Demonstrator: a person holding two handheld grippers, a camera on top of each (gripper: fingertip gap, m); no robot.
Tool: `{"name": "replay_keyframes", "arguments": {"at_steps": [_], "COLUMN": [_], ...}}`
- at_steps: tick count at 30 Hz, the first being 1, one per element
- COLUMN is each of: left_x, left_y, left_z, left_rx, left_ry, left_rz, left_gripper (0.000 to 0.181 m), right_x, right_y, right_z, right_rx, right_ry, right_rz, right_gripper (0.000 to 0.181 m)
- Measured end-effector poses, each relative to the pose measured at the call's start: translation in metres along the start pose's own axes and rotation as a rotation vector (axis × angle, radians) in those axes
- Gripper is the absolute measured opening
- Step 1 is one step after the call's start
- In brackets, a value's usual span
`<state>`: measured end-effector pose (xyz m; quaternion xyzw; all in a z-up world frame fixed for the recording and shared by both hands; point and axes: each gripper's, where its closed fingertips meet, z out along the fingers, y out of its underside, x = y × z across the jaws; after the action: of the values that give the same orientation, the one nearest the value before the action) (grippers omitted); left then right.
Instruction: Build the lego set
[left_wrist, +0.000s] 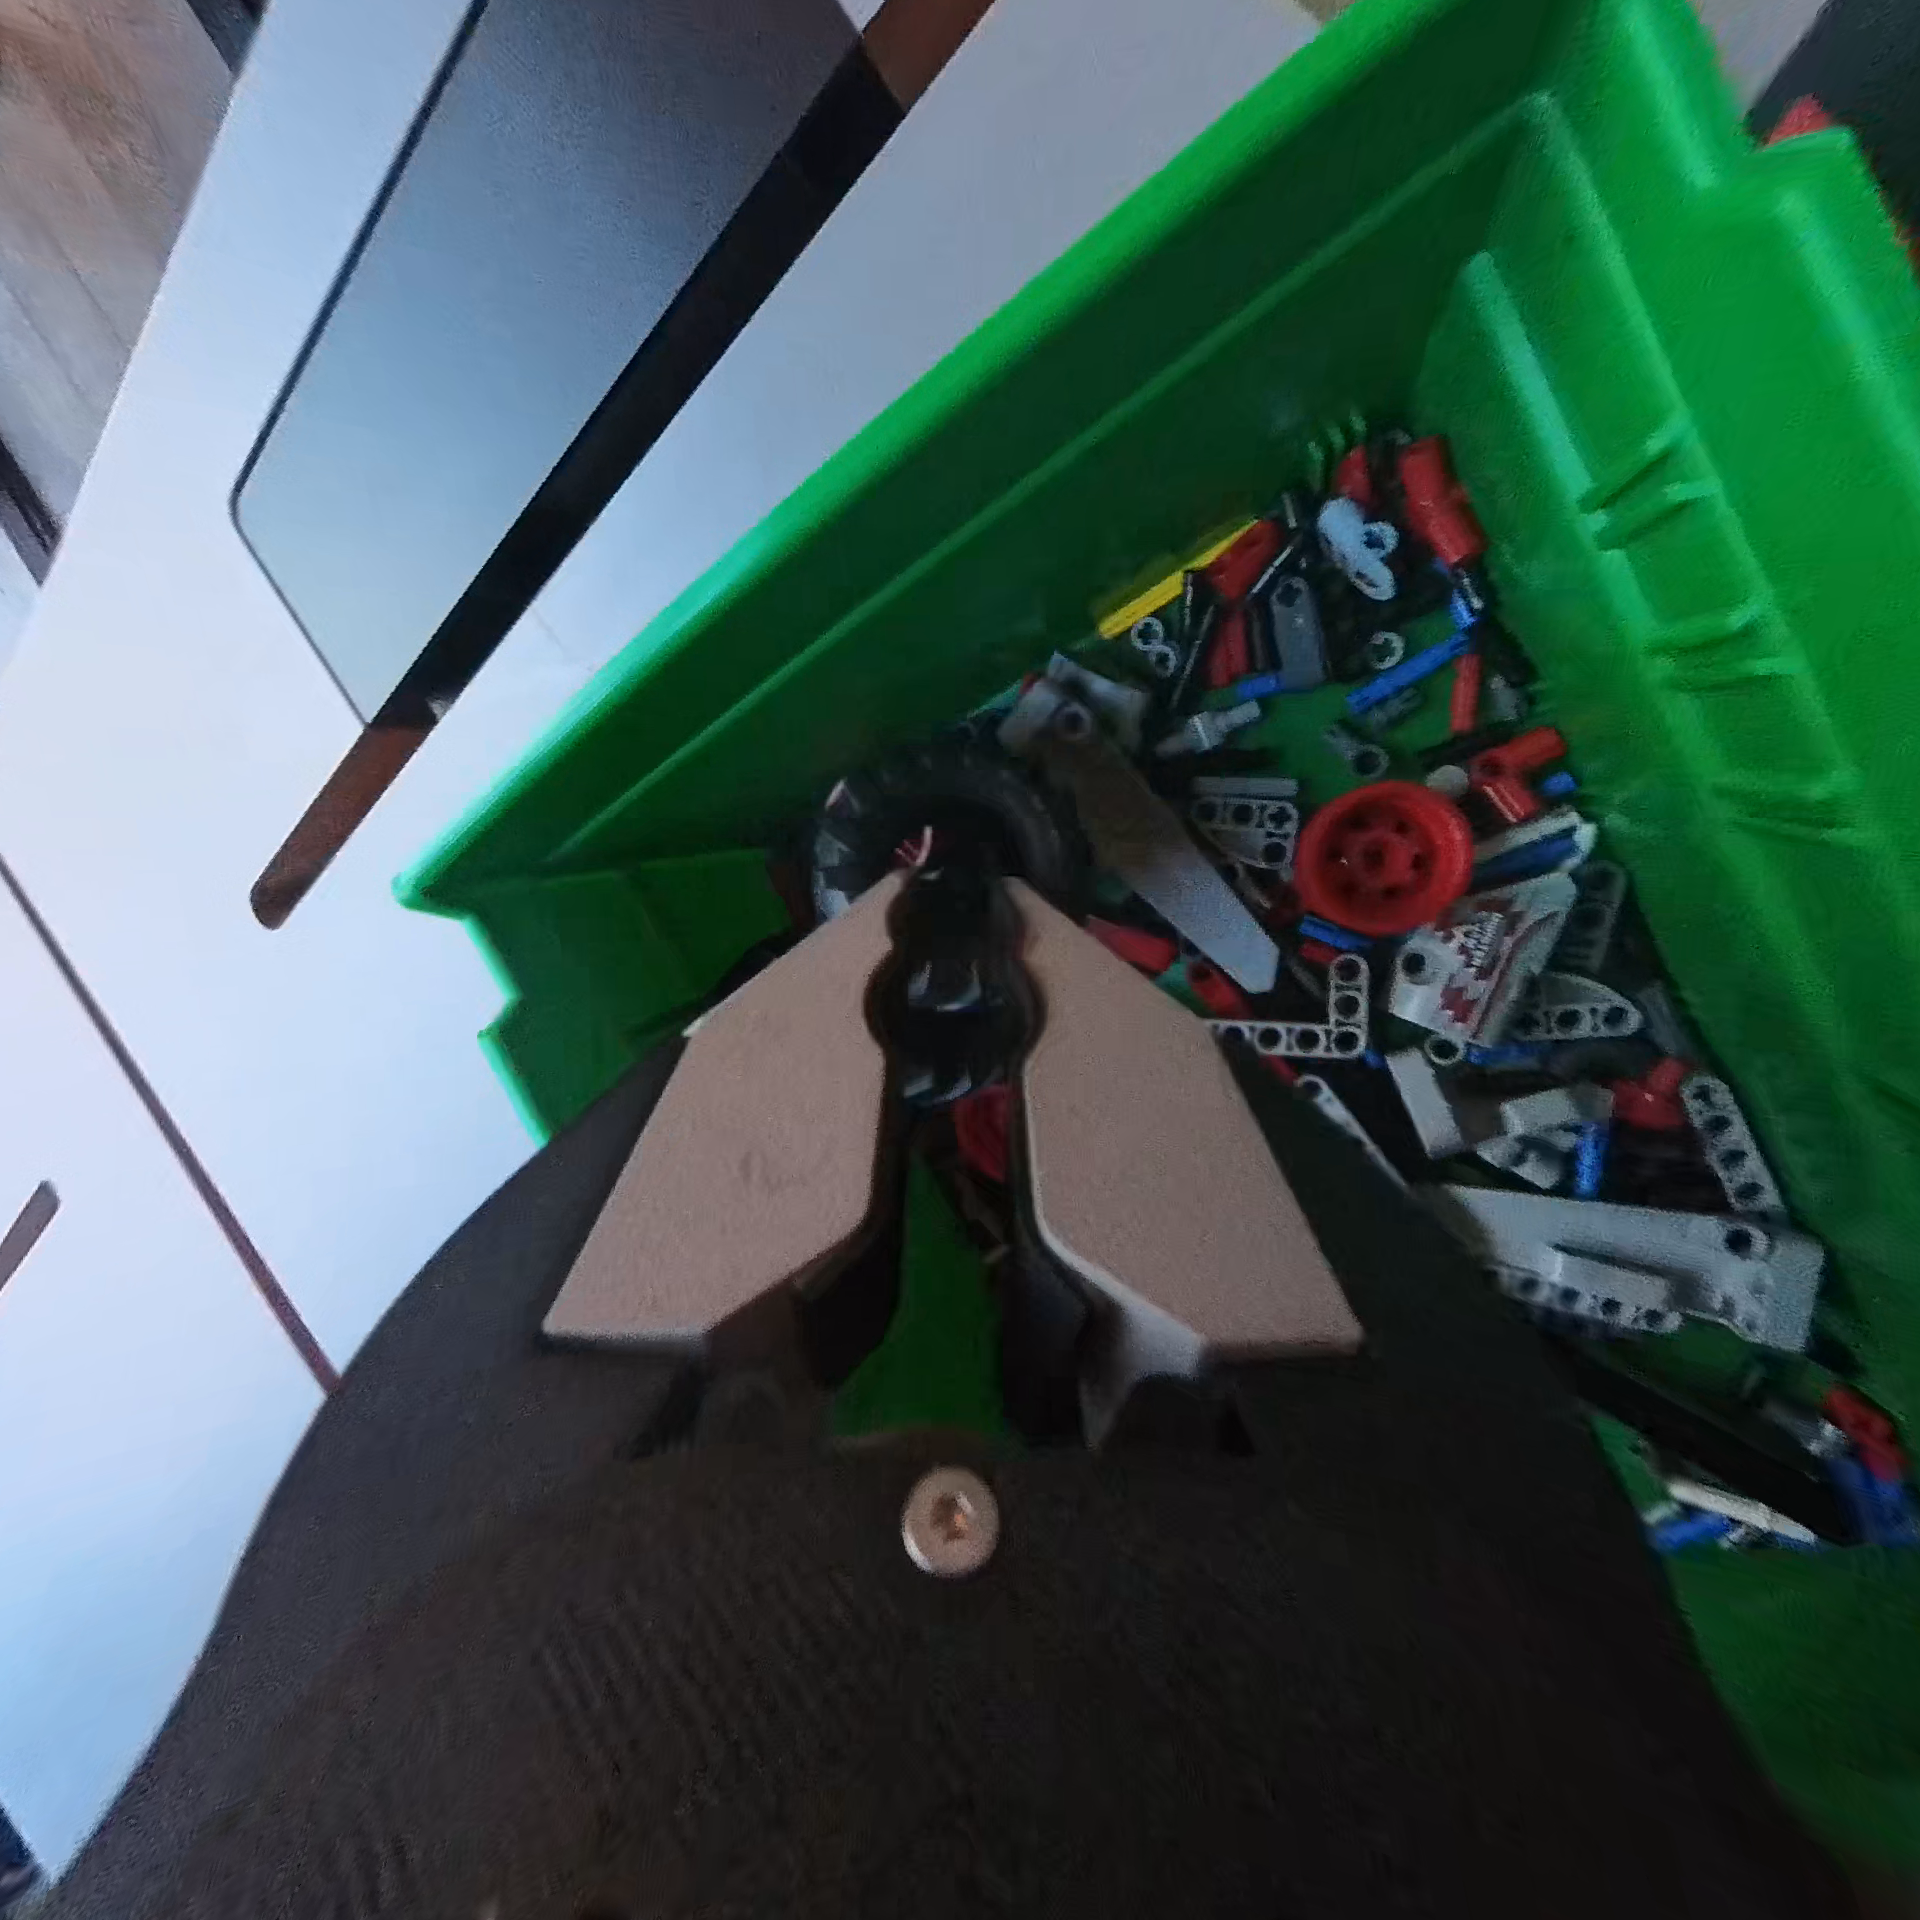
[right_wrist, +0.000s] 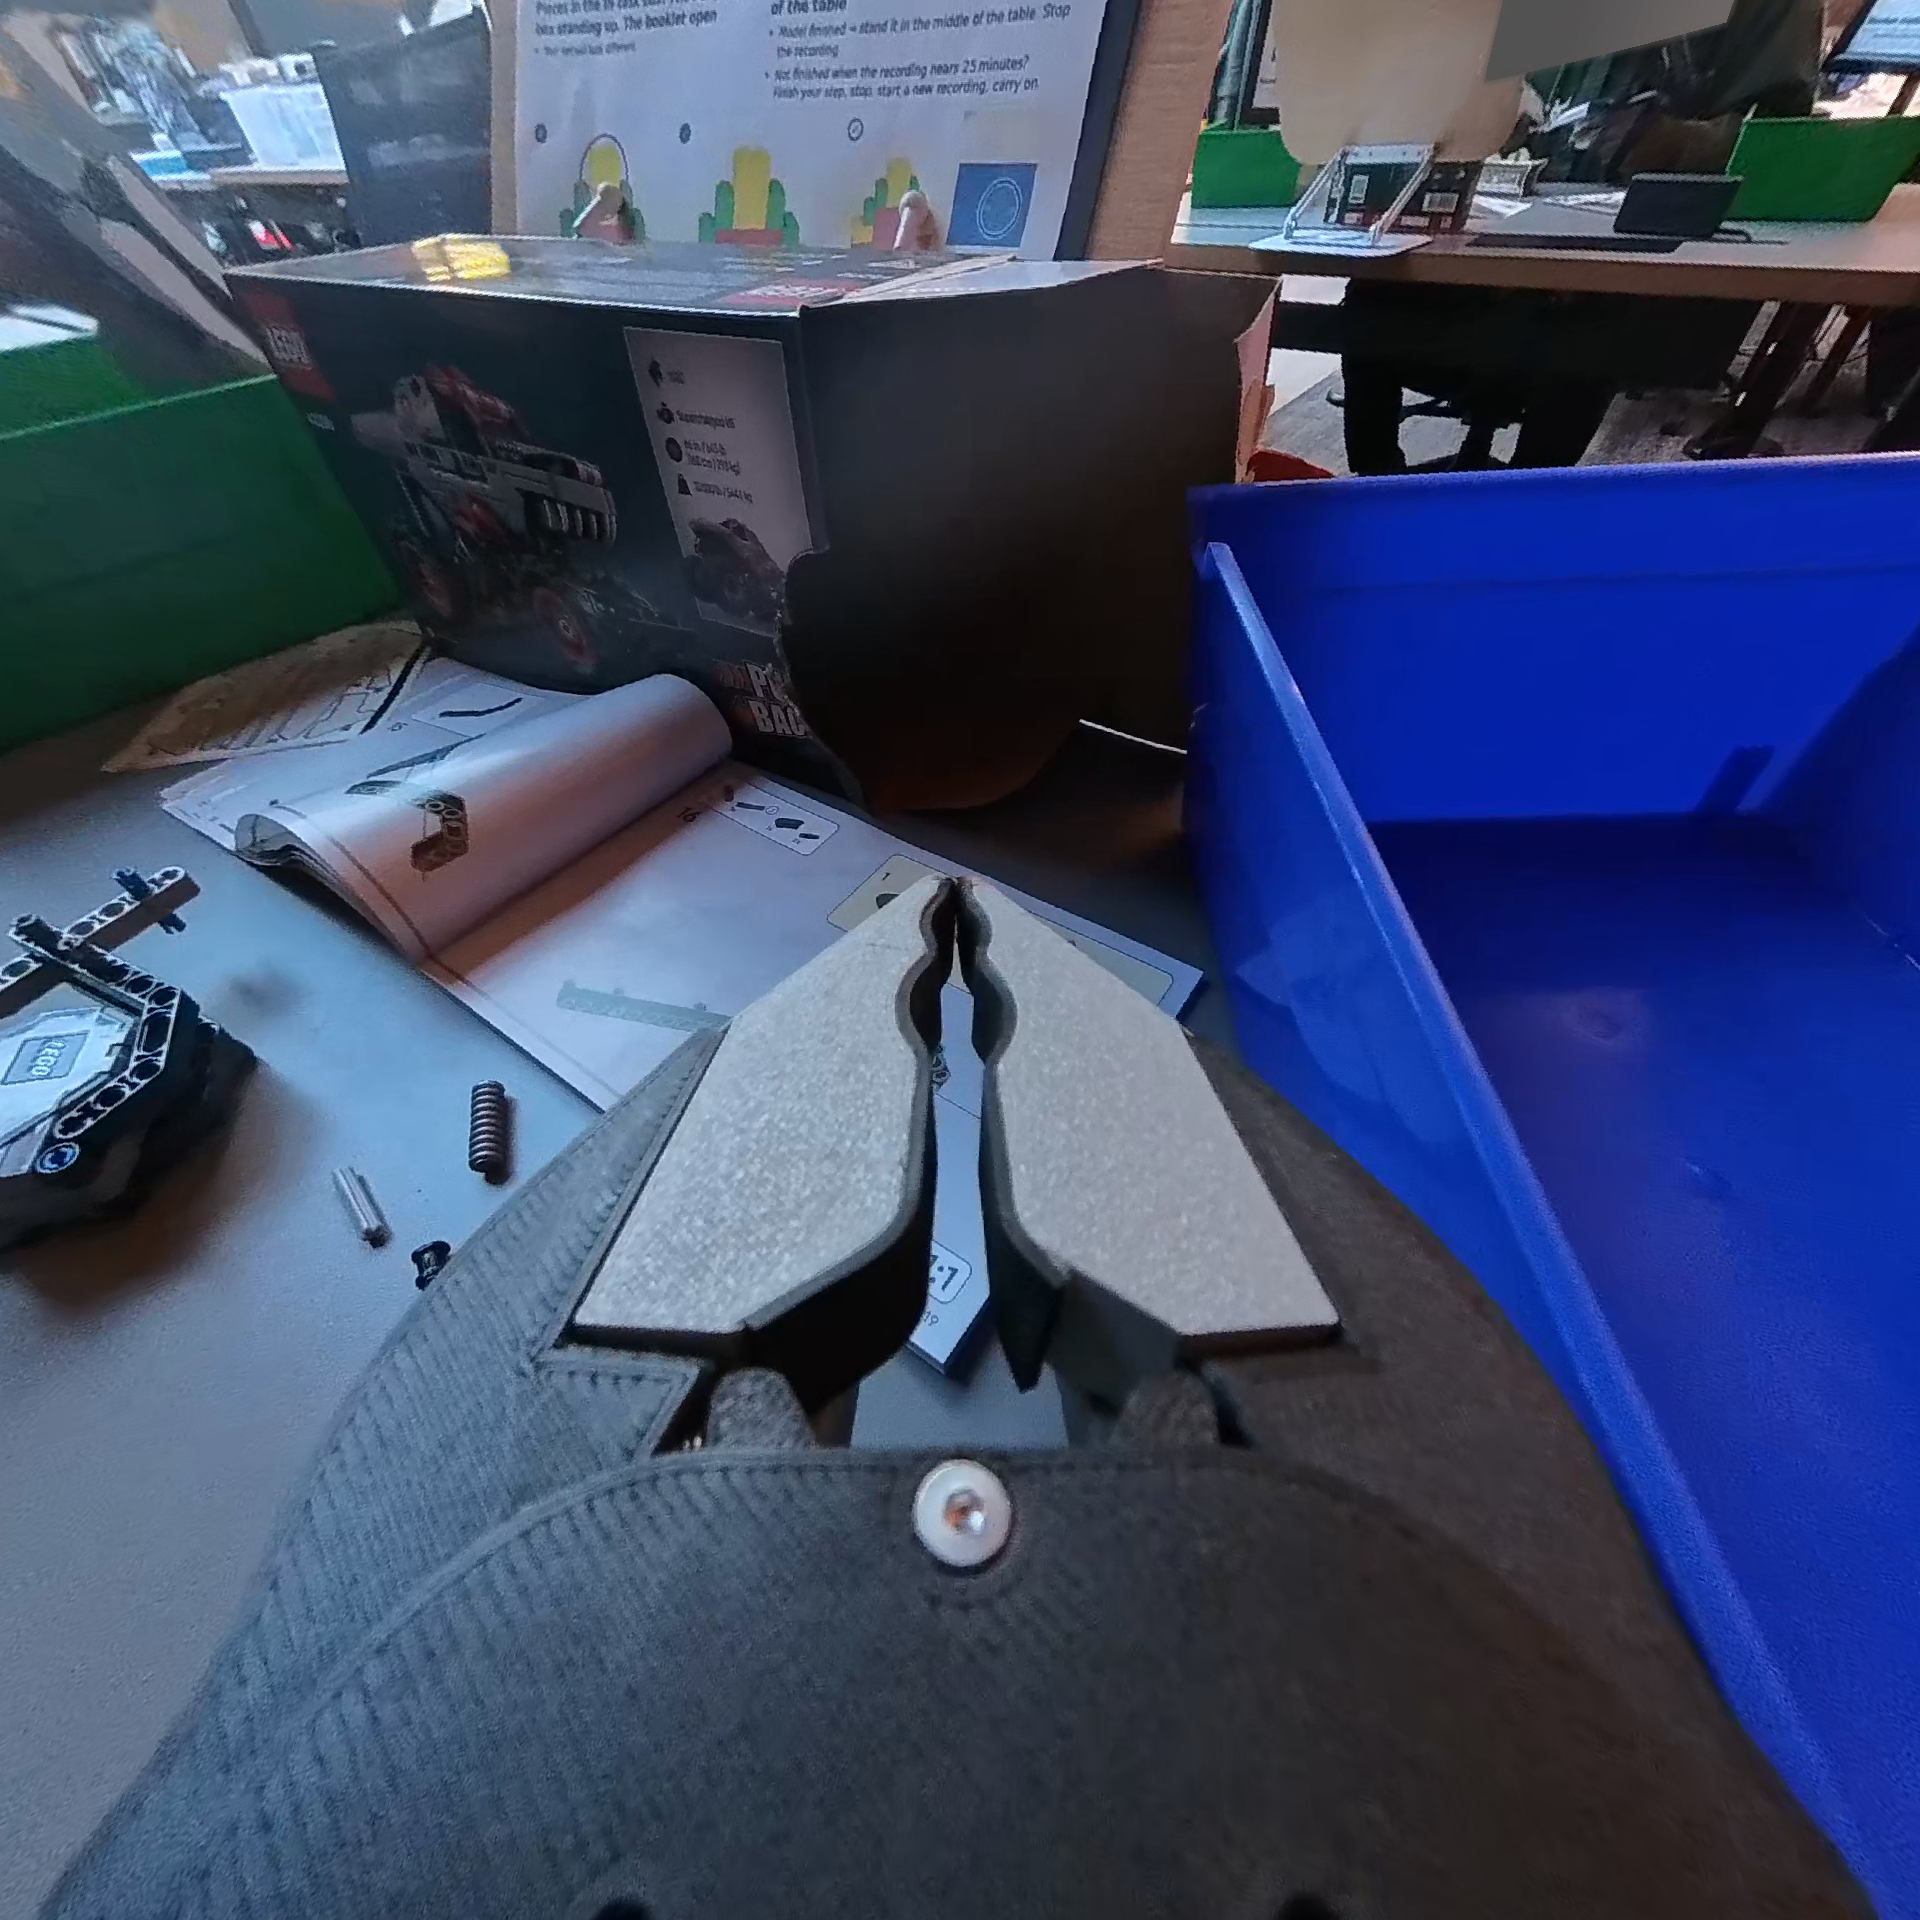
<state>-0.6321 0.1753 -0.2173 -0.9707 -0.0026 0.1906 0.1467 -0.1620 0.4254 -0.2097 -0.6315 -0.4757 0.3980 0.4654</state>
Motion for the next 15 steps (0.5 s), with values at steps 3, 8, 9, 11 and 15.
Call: {"name": "replay_keyframes", "arguments": {"at_steps": [3, 8, 9, 11, 15], "left_x": [0.014, 0.037, 0.046, 0.074, 0.134], "left_y": [-0.005, 0.018, 0.030, 0.064, 0.136], "left_z": [-0.017, -0.046, -0.050, -0.056, -0.057], "left_rx": [0.050, 0.070, 0.054, -0.011, -0.147], "left_ry": [0.055, 0.077, 0.088, 0.138, 0.267], "left_rz": [0.019, 0.052, 0.069, 0.149, 0.284], "left_gripper": [0.031, 0.023, 0.020, 0.005, 0.000], "right_x": [0.000, -0.006, -0.008, -0.015, -0.032], "right_y": [-0.001, -0.007, -0.009, -0.011, -0.017], "right_z": [0.000, -0.003, -0.003, -0.003, -0.003], "right_rx": [0.005, 0.039, 0.044, 0.052, 0.072], "right_ry": [-0.002, -0.034, -0.047, -0.074, -0.135], "right_rz": [0.000, 0.014, 0.013, 0.007, 0.002], "right_gripper": [0.000, 0.000, 0.000, 0.000, 0.000]}}
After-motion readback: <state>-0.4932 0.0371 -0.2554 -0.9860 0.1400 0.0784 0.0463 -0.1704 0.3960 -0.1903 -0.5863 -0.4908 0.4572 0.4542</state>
